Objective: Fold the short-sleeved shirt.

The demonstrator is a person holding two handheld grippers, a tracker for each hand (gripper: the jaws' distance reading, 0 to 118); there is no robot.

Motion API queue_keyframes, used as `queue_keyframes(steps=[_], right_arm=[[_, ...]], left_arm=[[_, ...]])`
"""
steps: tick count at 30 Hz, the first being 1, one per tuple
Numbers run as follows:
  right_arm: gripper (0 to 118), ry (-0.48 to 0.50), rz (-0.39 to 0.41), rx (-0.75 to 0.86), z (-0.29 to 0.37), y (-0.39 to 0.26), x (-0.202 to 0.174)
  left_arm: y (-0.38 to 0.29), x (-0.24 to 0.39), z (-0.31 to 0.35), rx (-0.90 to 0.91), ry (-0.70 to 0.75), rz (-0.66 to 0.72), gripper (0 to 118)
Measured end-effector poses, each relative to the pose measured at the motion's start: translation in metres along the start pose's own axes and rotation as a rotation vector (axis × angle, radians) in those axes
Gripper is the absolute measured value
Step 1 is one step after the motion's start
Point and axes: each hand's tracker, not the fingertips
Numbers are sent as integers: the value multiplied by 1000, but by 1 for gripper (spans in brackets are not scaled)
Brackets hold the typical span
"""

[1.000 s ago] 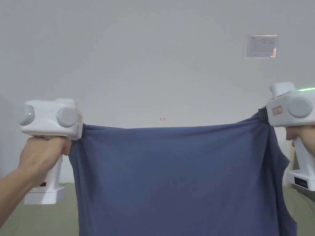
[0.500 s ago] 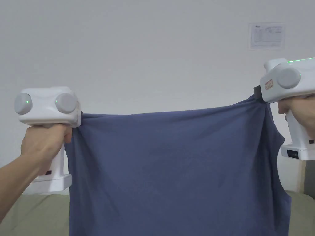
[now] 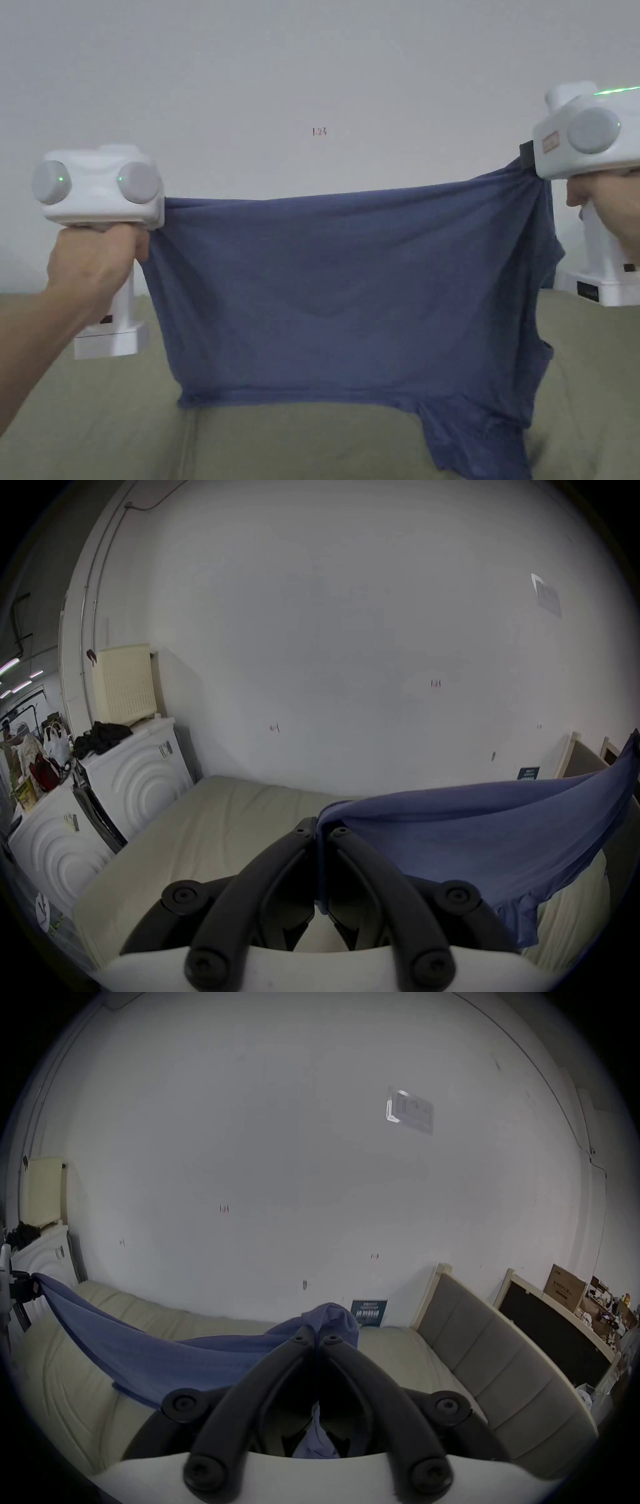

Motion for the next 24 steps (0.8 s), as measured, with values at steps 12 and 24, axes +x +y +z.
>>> queue_keyframes(steps=[12,24], right_arm=[[3,86,-17,-158,24,-149,-9],[3,192,-75,-269,191,-297,-1]], left_arm=[[-141,-20,-9,-146,-23,-46,0],[-286,-79,113,-256,-85,-96,0]])
